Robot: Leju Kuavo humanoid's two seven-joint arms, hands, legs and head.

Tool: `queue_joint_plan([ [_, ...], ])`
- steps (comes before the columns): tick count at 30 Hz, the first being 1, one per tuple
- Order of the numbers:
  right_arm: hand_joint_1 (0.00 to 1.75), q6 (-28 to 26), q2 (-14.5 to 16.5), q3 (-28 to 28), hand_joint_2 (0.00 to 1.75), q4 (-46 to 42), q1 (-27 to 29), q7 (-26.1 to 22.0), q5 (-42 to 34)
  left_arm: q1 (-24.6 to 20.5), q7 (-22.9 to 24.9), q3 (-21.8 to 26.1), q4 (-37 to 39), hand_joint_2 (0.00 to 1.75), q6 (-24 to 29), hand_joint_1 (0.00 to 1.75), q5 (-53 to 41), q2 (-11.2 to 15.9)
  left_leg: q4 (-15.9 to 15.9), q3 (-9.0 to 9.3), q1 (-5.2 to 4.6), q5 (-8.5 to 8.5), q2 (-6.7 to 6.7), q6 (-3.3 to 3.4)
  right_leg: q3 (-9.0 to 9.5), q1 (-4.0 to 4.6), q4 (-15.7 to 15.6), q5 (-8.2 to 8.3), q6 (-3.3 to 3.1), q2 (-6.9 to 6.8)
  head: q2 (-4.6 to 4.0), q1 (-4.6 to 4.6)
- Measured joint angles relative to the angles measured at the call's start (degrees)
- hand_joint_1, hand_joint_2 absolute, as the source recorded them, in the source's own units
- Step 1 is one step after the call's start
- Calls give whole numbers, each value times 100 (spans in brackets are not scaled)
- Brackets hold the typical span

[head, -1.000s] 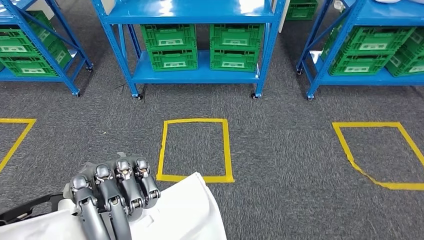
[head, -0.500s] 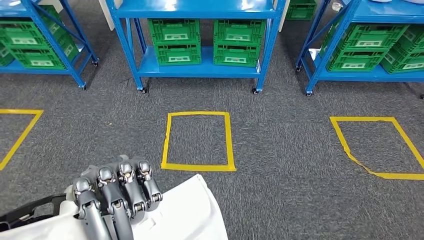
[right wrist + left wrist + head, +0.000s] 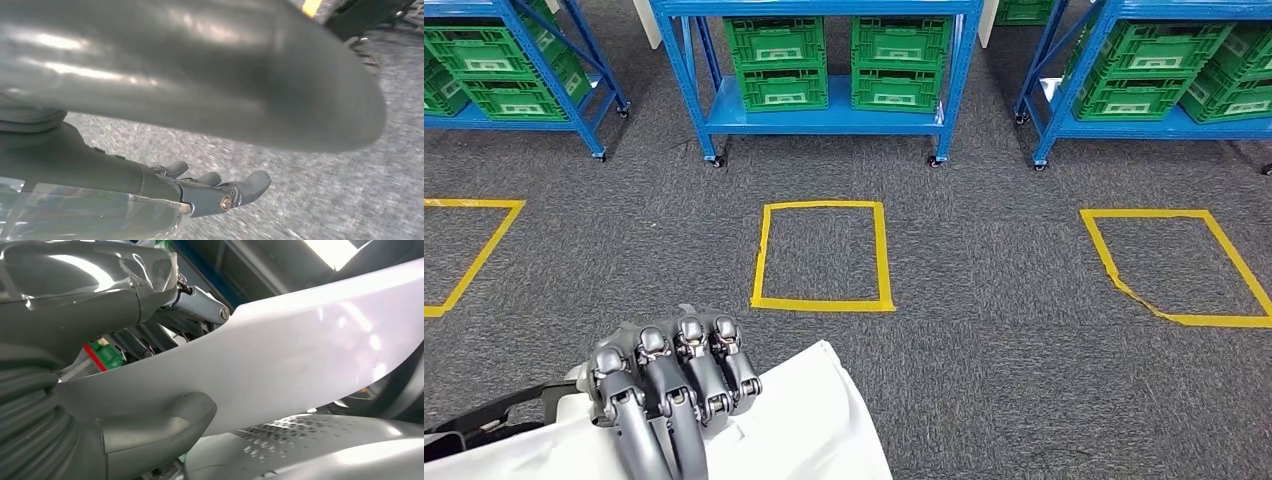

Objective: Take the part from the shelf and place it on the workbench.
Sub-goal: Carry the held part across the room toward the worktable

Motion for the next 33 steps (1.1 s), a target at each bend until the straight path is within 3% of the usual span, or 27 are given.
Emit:
queue_joint_plan([
  [2,0,0,3,16,0,-25,2,11,-2,9,-7,0,8,175,5,175,-10,10,620,-119,39,-617,-6,-81,-125,3,3,133,-61,-17,0,-20],
  [3,0,0,4,20,0,-37,2,11,-4,17,-11,0,11,175,7,175,-14,14,988,-170,54,-834,-6,-106,-203,9,8,205,-66,-19,0,-24],
  [4,0,0,5,22,0,-49,3,11,-6,25,-14,0,13,175,7,175,-19,16,1274,-184,64,-926,-6,-119,-284,14,13,276,-61,-19,0,-25],
  [5,0,-1,6,23,0,-58,5,11,-9,33,-16,0,15,175,7,175,-23,20,1406,-123,70,-882,-6,-120,-370,18,20,346,-51,-18,1,-29],
  [6,0,-2,6,24,0,-64,5,11,-13,39,-19,0,16,175,7,175,-27,24,1340,37,73,-748,-7,-106,-458,23,25,415,-38,-17,1,-30],
  [8,0,-4,11,25,0,-84,2,11,-16,40,-27,3,13,175,7,175,-36,28,639,642,56,-544,-17,-26,-589,36,29,532,-7,-13,1,-29],
  [10,0,-4,13,26,0,-114,-7,10,-11,34,-37,9,4,175,8,175,-45,28,-164,1200,18,-639,-26,65,-652,48,26,628,42,-15,1,-24],
  [12,0,-3,4,28,0,-141,-20,9,3,29,-45,20,-3,175,18,175,-54,30,-469,1325,-24,-720,-26,131,-673,35,-3,716,119,-27,0,-29],
  [14,0,-1,-19,34,0,-160,-31,8,18,27,-48,29,-5,175,33,175,-65,30,-549,1268,-18,-596,-18,215,-727,18,44,724,165,-31,0,-32],
  [15,0,-1,-28,37,0,-170,-35,7,24,27,-48,32,-6,175,40,175,-69,29,-591,1235,-9,-512,-12,257,-815,19,206,613,153,-22,0,-24],
  [18,0,0,-56,48,0,-189,-37,9,33,48,-29,33,-8,175,55,175,-72,26,-612,1048,-16,-309,-5,301,-1244,15,1294,-22,95,12,0,-4],
  [19,0,0,-64,53,0,-193,-37,11,38,61,-19,33,-7,175,55,175,-74,26,-599,987,-20,-262,-6,295,-1317,12,1589,-159,110,15,1,-5],
  [20,0,0,-67,58,0,-200,-37,11,43,73,-8,35,-7,175,55,175,-78,26,-577,925,-21,-223,-7,285,-1282,7,1685,-213,145,17,1,-5],
  [21,0,0,-72,61,0,-204,-37,11,47,85,-3,37,-6,175,55,175,-81,26,-545,867,-18,-194,-7,272,-1120,-4,1531,-178,194,17,1,-5],
  [23,0,1,-87,62,0,-215,-43,11,50,99,2,43,-7,175,56,175,-86,26,-437,745,-13,-170,-5,238,-563,-37,724,-16,281,17,0,-4],
  [25,0,7,-104,63,0,-233,-53,8,51,105,5,49,-7,175,57,175,-90,25,-311,632,-33,-170,-4,187,-228,-37,144,76,255,39,0,-10],
  [29,0,17,-118,92,0,-275,-72,-4,124,123,25,56,-14,175,44,175,-96,27,-210,517,-22,-156,-31,54,-223,-16,102,146,84,30,0,-19],
  [31,0,18,-120,118,0,-295,-85,2,158,122,42,57,-18,175,40,175,-98,28,155,352,4,-413,-34,-15,-251,-38,92,191,18,-18,1,-30],
  [33,0,17,-120,138,0,-304,-96,14,177,126,57,55,-18,175,41,175,-102,28,904,40,29,-824,-33,-71,-294,-20,94,220,-23,-82,1,-40],
])
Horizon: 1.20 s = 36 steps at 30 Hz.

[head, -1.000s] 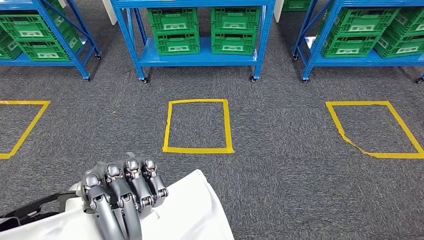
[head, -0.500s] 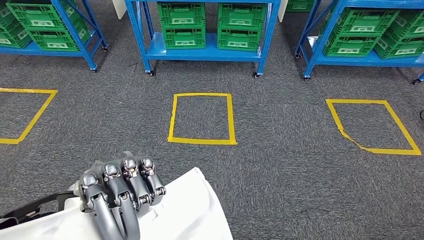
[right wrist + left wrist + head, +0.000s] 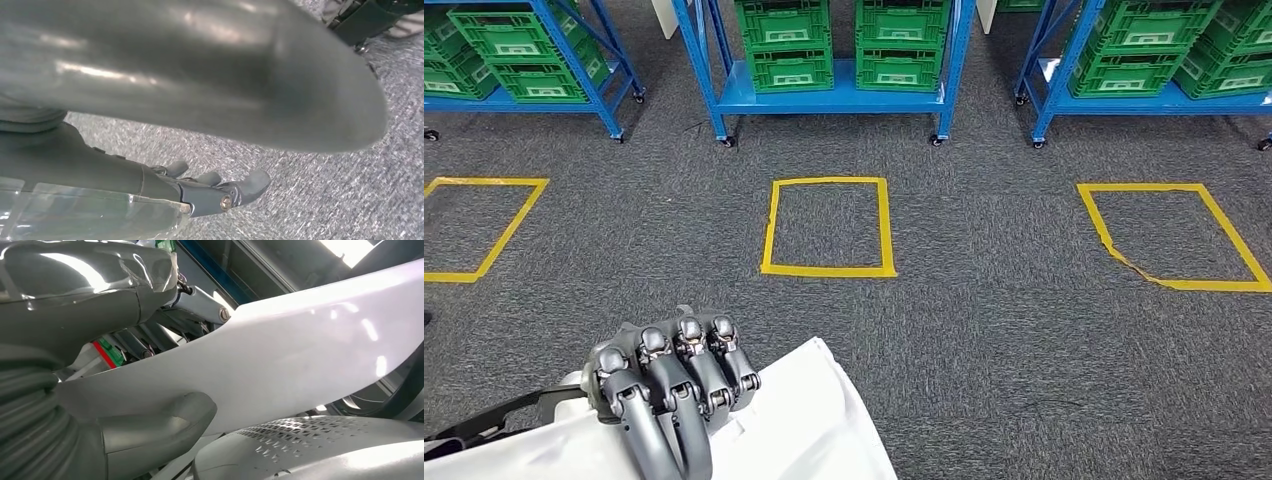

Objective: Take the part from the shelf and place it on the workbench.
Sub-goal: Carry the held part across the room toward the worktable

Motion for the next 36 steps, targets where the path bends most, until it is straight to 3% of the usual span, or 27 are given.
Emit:
queue_joint_plan([
  [2,0,-10,3,19,0,-7,-3,15,18,6,19,-3,1,175,4,175,-4,0,503,-181,14,-174,1,-8,-43,28,2,26,-16,-78,0,-1],
  [3,0,-15,5,26,0,-9,-4,22,24,8,30,-4,1,175,7,175,-7,0,442,-113,14,-113,7,9,-55,43,2,35,-16,-123,0,-2],
  [4,0,-21,7,32,0,-11,-6,27,31,5,42,-4,1,175,8,175,-12,0,158,71,6,29,32,42,-58,59,1,41,-16,-165,0,-2],
  [6,0,-21,13,51,0,-24,-13,31,55,-22,80,-8,0,175,17,175,-55,0,-681,571,-51,298,247,157,-51,97,3,47,-5,-255,-1,1],
  [7,0,-21,15,62,0,-31,-18,32,70,-42,103,-13,-1,175,28,175,-91,-1,-975,730,-87,360,347,208,-52,111,4,53,7,-303,-1,3],
  [8,0,-20,18,72,0,-37,-27,37,84,-59,128,-20,-1,175,44,175,-131,0,-1134,802,-120,375,411,250,-54,121,3,60,22,-359,-1,2],
  [10,0,-19,23,86,0,-48,-56,45,99,-74,166,-36,-3,175,71,175,-188,0,-1191,776,-146,405,326,299,-52,129,-22,86,67,-479,0,-2],
  [11,0,-19,23,92,0,-55,-74,48,104,-75,177,-43,-4,175,78,175,-205,-1,-1243,795,-133,456,266,320,-58,126,-21,82,91,-472,0,-1],
  [13,0,-17,16,105,0,-69,-95,49,109,-97,186,-52,-7,175,84,175,-216,-9,-1360,828,-95,579,152,378,-182,109,227,-76,101,-249,0,5],
  [15,0,-14,4,118,0,-73,-84,58,128,-110,192,-62,1,175,93,175,-223,-16,-1401,797,-75,658,17,413,-529,81,959,-418,80,27,0,13],
  [17,0,2,-5,140,0,-73,-69,67,174,-104,209,-72,19,175,126,175,-226,-16,-1396,744,-76,691,-137,403,-833,63,1601,-626,116,97,0,18],
  [18,0,14,-9,157,0,-73,-68,64,201,-104,226,-76,31,175,145,175,-213,-15,-1389,730,-72,703,-215,392,-835,46,1610,-591,165,104,0,18],
  [20,0,31,-26,191,0,-74,-70,53,244,-104,263,-85,58,175,180,175,-170,-12,-1339,708,-57,703,-360,358,-515,-12,979,-301,294,172,0,19],
  [21,0,38,-34,205,0,-75,-70,46,256,-103,279,-89,71,175,192,175,-147,-10,-1284,678,-56,687,-432,329,-312,-40,574,-162,334,288,0,22],
  [23,0,47,-51,229,0,-78,-75,37,265,-102,296,-97,87,175,207,175,-121,-8,-1170,585,-62,657,-543,260,-93,-63,108,-22,300,446,0,29],
  [24,0,50,-53,239,0,-80,-81,34,267,-100,301,-101,93,175,211,175,-115,-5,-1141,542,-63,658,-589,224,-87,-48,83,-22,247,462,0,33],
  [26,0,57,-51,253,0,-93,-98,31,268,-97,306,-109,98,175,219,175,-112,2,-1123,494,-44,672,-645,170,-95,-39,83,7,168,348,0,38],
  [28,0,61,-55,259,0,-104,-96,30,268,-104,306,-109,99,175,225,175,-110,8,-903,388,-36,527,-462,110,-89,-56,71,24,97,232,0,8],
  [30,0,61,-61,262,0,-107,-81,29,272,-109,302,-111,108,175,243,175,-84,11,-251,85,-14,167,-163,41,-92,-44,68,22,47,109,0,-34],
  [32,0,61,-56,266,0,-107,-62,28,286,-97,260,-109,130,175,265,175,-42,14,462,-260,22,-118,-43,2,-104,-23,70,19,36,-35,-1,-45],
  [33,0,61,-55,268,0,-107,-57,28,300,-90,234,-106,139,175,268,175,-23,17,587,-319,31,-126,-25,-3,-108,-15,71,18,35,-110,0,-46],
  [34,0,61,-52,269,0,-107,-58,28,314,-85,212,-103,144,175,262,175,-13,20,483,-261,35,-32,-7,3,-109,-7,70,17,36,-181,0,-46],
  [36,0,64,-42,278,0,-115,-74,29,344,-93,201,-103,145,175,202,175,2,27,-308,174,19,318,137,60,-99,14,68,16,38,-309,0,-47],
])
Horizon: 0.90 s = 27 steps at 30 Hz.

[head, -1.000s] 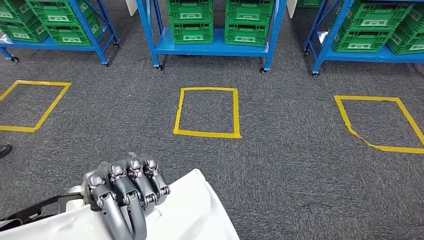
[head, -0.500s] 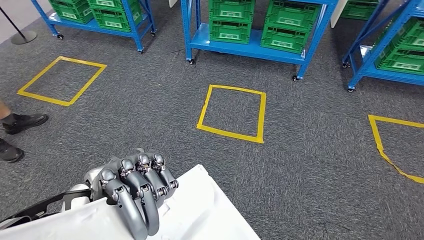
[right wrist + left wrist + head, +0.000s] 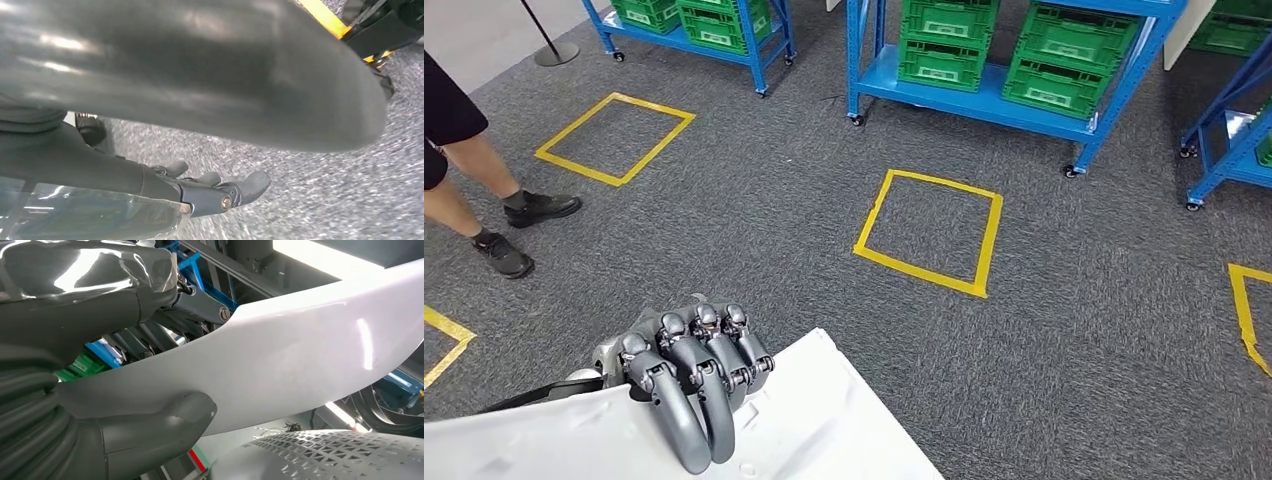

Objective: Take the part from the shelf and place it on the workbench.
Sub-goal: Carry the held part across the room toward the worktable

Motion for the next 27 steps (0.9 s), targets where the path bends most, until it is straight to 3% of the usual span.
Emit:
queue_joint_plan([
  [2,0,13,12,20,0,-15,-15,2,22,-25,-1,-16,2,175,-109,175,22,4,-675,356,-46,200,211,76,11,32,-14,-4,19,-112,0,8],
  [3,0,23,16,30,0,-21,-20,3,31,-38,-6,-29,5,175,-166,175,45,6,-807,409,-72,217,262,106,18,38,-24,-4,40,-170,0,11],
  [5,0,38,24,42,0,-33,-27,1,38,-53,-22,-53,13,175,-244,175,98,8,-845,388,-102,236,162,154,46,33,-62,2,100,-288,0,6],
  [6,0,39,29,45,0,-42,-28,-2,38,-56,-33,-64,15,175,-270,175,119,9,-899,412,-93,276,86,183,49,26,-50,-16,128,-268,0,11],
  [8,0,38,34,49,0,-56,-19,-17,35,-85,-46,-91,25,175,-298,175,152,4,-1014,472,-55,370,-51,248,-76,19,243,-189,124,-11,0,19],
  [10,0,35,34,54,0,-60,16,-26,34,-110,-61,-123,55,175,-336,175,210,0,-1054,484,-35,418,-199,277,-436,16,986,-516,76,303,0,39],
  [12,0,31,32,63,0,-60,58,-23,35,-112,-84,-166,95,175,-396,175,282,1,-1043,472,-46,422,-379,276,-741,19,1566,-685,89,397,0,56],
  [13,0,27,31,66,0,-60,72,-26,35,-113,-95,-188,116,175,-431,175,311,1,-1031,470,-49,421,-469,273,-760,17,1559,-633,125,410,0,55],
  [14,0,22,32,68,0,-60,80,-30,33,-114,-107,-209,135,175,-455,175,335,1,-1012,468,-49,416,-556,266,-658,9,1302,-485,173,436,0,56],
  [16,0,14,33,69,0,-60,88,-45,33,-115,-160,-232,168,175,-505,175,410,6,-940,445,-54,385,-720,221,-303,-17,493,-129,244,638,0,60],
  [18,0,11,36,73,0,-60,99,-68,40,-115,-239,-228,195,175,-582,175,522,25,-864,390,-71,350,-845,165,-98,-27,49,37,187,797,0,58],
  [20,0,22,47,75,0,-60,102,-103,45,-112,-263,-200,216,175,-699,175,589,57,-835,343,-65,344,-945,129,-77,-12,26,49,78,720,0,56],
  [21,0,31,53,75,0,-61,104,-120,46,-110,-237,-185,222,175,-749,175,599,70,-810,325,-60,331,-910,108,-69,-8,25,51,44,661,0,57],
  [23,0,43,64,77,0,-62,125,-148,49,-112,-133,-160,226,175,-814,175,618,79,-539,199,-59,171,-603,49,-48,-10,19,43,-23,533,0,31],
  [25,0,43,76,77,0,-62,158,-154,51,-116,-18,-139,233,175,-855,175,667,75,140,-140,-43,-165,-253,-3,-38,16,18,23,-76,403,0,2],
  [27,0,46,92,77,0,-62,178,-152,55,-114,64,-132,257,175,-899,175,720,73,790,-499,-12,-381,-167,-19,-37,42,19,5,-105,247,0,1],
])
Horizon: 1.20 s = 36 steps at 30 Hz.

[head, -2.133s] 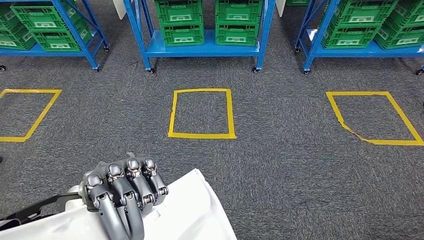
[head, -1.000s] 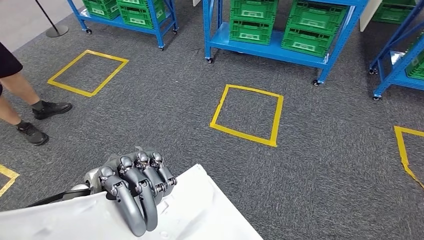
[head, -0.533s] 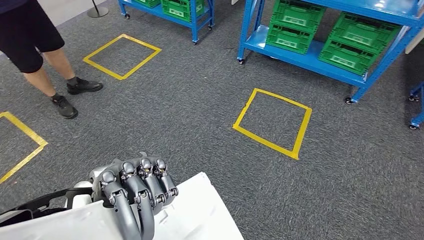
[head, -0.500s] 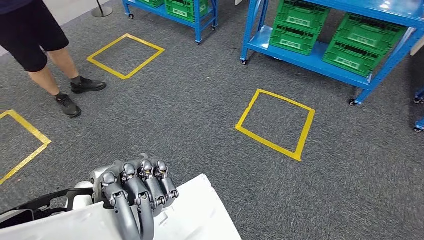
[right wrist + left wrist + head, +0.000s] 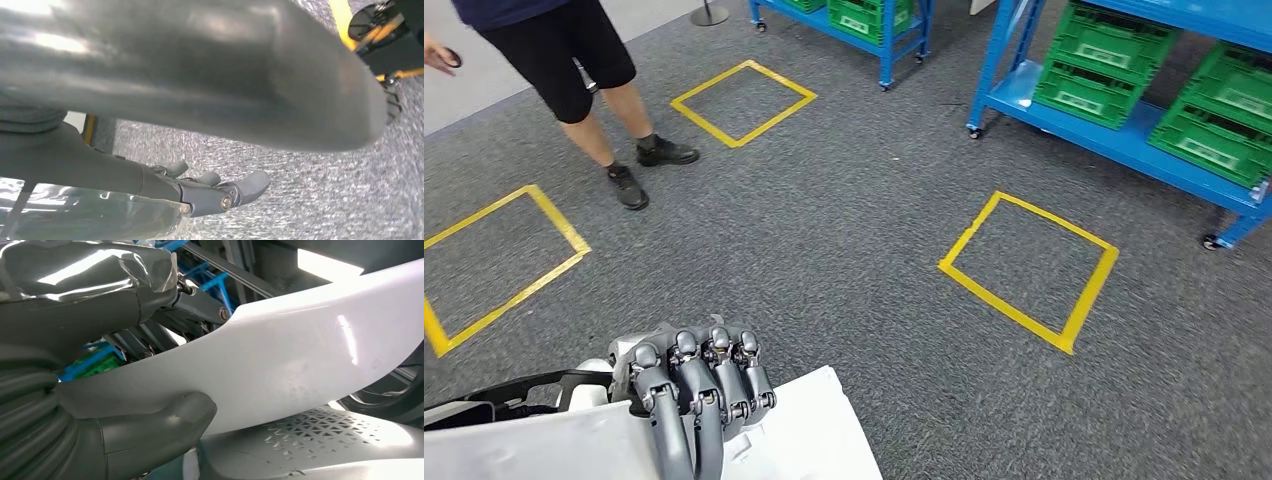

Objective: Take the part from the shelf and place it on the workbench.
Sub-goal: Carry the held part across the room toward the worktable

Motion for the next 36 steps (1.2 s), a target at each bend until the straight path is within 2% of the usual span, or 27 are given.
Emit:
queue_joint_plan([
  [1,0,4,9,1,0,-1,-1,0,4,0,27,1,15,175,-26,175,21,0,64,-50,5,38,12,7,4,11,0,-9,-5,-79,0,-2],
  [2,0,14,19,1,0,-1,-8,-3,11,-2,45,3,30,175,-56,175,42,0,-119,30,2,178,32,30,12,24,0,-19,-9,-154,0,-2],
  [3,0,29,32,2,0,-2,-20,-7,20,-9,60,4,39,175,-90,175,70,0,-500,226,-16,372,99,78,27,39,-2,-30,-8,-221,0,-2],
  [5,0,57,76,7,0,-8,-36,-10,37,-47,82,10,52,175,-163,175,133,-4,-1278,641,-104,635,429,209,64,71,-9,-57,2,-348,0,7],
  [7,0,69,112,23,0,-15,-36,-8,62,-91,94,19,65,175,-210,175,172,-11,-1567,787,-183,674,608,286,91,81,-21,-82,35,-484,0,14],
  [9,0,80,128,47,0,-21,-37,-11,106,-102,101,33,85,175,-252,175,191,-15,-1646,816,-168,720,445,304,124,84,-48,-102,84,-604,0,12],
  [10,0,88,131,58,0,-25,-33,-14,126,-106,101,39,95,175,-281,175,199,-16,-1719,857,-145,762,359,311,130,79,-24,-127,103,-529,-1,19],
  [11,0,95,130,70,0,-30,-23,-19,143,-112,101,42,106,175,-308,175,208,-24,-1789,898,-119,810,270,320,85,75,97,-193,113,-370,-1,19],
  [13,0,99,114,96,0,-32,14,-23,166,-112,98,36,140,175,-353,175,221,-46,-1856,938,-94,864,89,325,-203,51,695,-436,105,25,-1,42],
  [15,0,100,101,126,0,-31,55,-23,184,-83,101,23,188,175,-379,175,219,-60,-1844,931,-91,869,-114,326,-590,35,1386,-641,123,154,-1,59],
  [16,0,100,96,137,0,-31,73,-22,189,-72,102,18,210,175,-387,175,216,-61,-1833,930,-89,866,-216,322,-689,22,1514,-635,159,165,-1,59],
  [17,0,101,95,145,0,-31,85,-23,192,-68,102,14,228,175,-390,175,215,-61,-1811,929,-82,858,-316,310,-667,3,1385,-521,217,176,0,59],
  [18,0,102,93,149,0,-31,90,-23,196,-68,102,11,242,175,-393,175,215,-61,-1779,926,-71,843,-412,289,-538,-25,1047,-338,286,210,0,60],
  [19,0,102,92,152,0,-31,92,-26,200,-66,102,9,253,175,-401,175,215,-61,-1737,918,-60,819,-495,255,-372,-57,660,-161,338,301,0,60],
  [20,0,102,96,159,0,-31,91,-35,209,-68,102,6,263,175,-411,175,216,-60,-1682,894,-59,790,-576,215,-217,-81,317,-19,358,417,-1,68],
  [22,0,104,102,180,0,-33,67,-67,231,-70,105,-1,278,175,-432,175,219,-61,-1611,829,-64,756,-694,143,-104,-81,82,67,274,563,-1,74],
  [24,0,109,112,198,0,-45,27,-87,250,-69,114,-4,287,175,-438,175,225,-58,-1584,779,-51,756,-773,99,-110,-68,99,69,159,486,0,69],
  [25,0,111,120,206,0,-54,13,-87,261,-68,123,-2,289,175,-438,175,229,-54,-1542,756,-49,736,-710,77,-102,-70,96,69,124,429,0,64],
  [26,0,112,131,215,0,-62,7,-87,269,-73,142,1,290,175,-437,175,236,-52,-1419,699,-48,666,-566,51,-89,-69,89,65,81,363,0,46],
  [28,0,111,156,234,0,-70,2,-81,288,-79,195,4,290,175,-429,175,255,-50,-812,402,-42,355,-180,2,-64,-35,83,45,11,224,0,9],
  [29,0,111,169,243,0,-70,2,-71,298,-76,226,5,291,175,-425,175,264,-50,-399,186,-26,174,-64,-14,-60,-11,84,32,-18,148,0,-7],
  [30,0,111,179,250,0,-70,2,-58,309,-66,252,5,291,175,-421,175,272,-49,-44,-7,-11,52,-15,-19,-57,10,84,21,-32,67,0,-9],
  [31,0,112,189,259,0,-71,1,-45,318,-55,280,5,291,175,-415,175,276,-48,138,-117,-2,27,-1,-16,-54,27,85,11,-43,-13,0,-10],
  [32,0,115,197,269,0,-72,-5,-37,323,-46,304,7,291,175,-410,175,278,-46,87,-106,-2,109,11,0,-48,44,84,2,-52,-95,0,-10],
  [33,0,119,208,277,0,-73,-13,-33,326,-40,326,10,290,175,-406,175,279,-46,-184,29,-12,269,47,33,-37,62,83,-9,-57,-171,0,-10],
  [35,0,128,246,288,0,-79,-30,-32,325,-38,358,29,271,175,-401,175,278,-49,-1011,481,-86,587,313,155,-6,98,80,-35,-53,-307,0,-5],
  [36,0,131,264,290,0,-84,-32,-32,325,-42,366,40,256,175,-399,175,279,-54,-1306,642,-127,664,436,208,8,110,75,-50,-41,-367,0,-2],
])
